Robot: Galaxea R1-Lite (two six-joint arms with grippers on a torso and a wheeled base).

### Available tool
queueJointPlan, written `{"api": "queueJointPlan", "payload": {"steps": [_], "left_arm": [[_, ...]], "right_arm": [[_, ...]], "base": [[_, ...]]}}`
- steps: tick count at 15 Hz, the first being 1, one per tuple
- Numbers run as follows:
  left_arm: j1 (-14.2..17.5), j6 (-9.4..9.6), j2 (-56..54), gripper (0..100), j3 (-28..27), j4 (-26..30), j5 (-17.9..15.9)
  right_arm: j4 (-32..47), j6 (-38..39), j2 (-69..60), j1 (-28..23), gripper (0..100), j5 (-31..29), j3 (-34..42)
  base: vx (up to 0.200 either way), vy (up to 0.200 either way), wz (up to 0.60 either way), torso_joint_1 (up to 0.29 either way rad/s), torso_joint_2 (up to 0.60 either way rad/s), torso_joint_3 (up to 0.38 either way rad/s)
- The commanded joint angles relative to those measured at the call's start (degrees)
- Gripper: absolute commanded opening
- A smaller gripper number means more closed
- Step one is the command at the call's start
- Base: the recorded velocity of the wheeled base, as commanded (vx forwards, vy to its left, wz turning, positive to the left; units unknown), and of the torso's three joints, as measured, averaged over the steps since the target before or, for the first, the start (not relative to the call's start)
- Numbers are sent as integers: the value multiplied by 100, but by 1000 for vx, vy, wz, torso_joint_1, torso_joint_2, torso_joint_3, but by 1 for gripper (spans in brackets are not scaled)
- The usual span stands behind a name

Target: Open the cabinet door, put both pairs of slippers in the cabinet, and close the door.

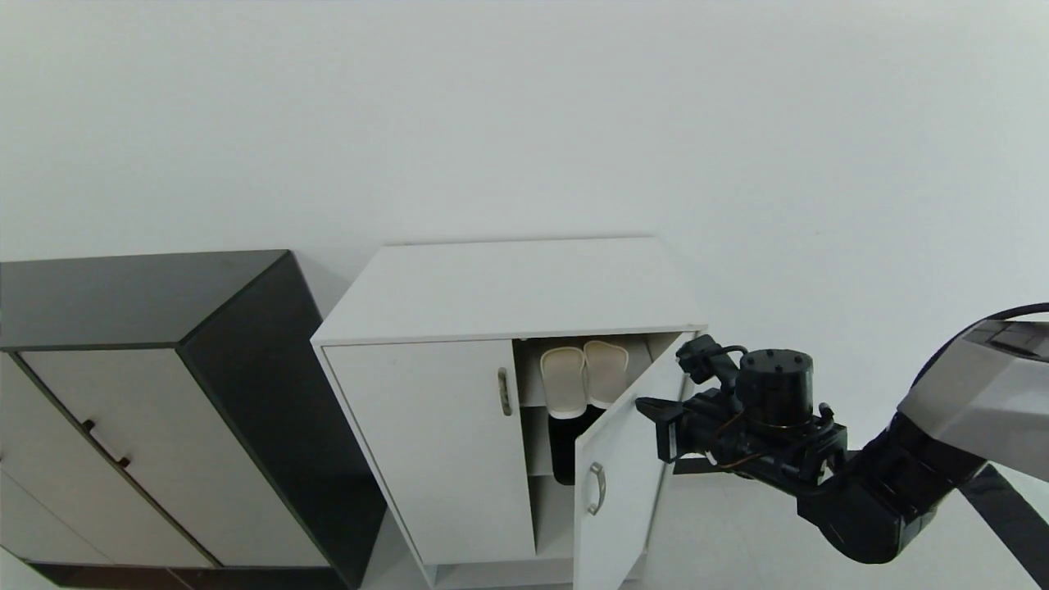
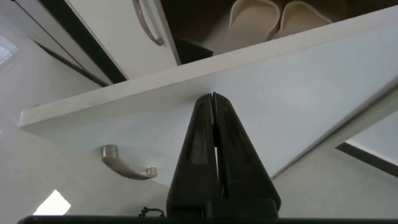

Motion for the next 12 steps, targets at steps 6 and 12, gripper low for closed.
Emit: {"api": "queueJointPlan", "payload": {"steps": [6, 12], "left_arm": [[2, 6, -1, 0, 0, -1, -9], [2, 6, -1, 0, 0, -1, -9]], "right_arm": [[57, -8, 758, -70, 0, 1, -844], [365, -8, 1127, -105, 0, 1, -1548]], "base": [[0, 0, 0, 0, 0, 0], [0, 0, 0, 0, 0, 0]]}}
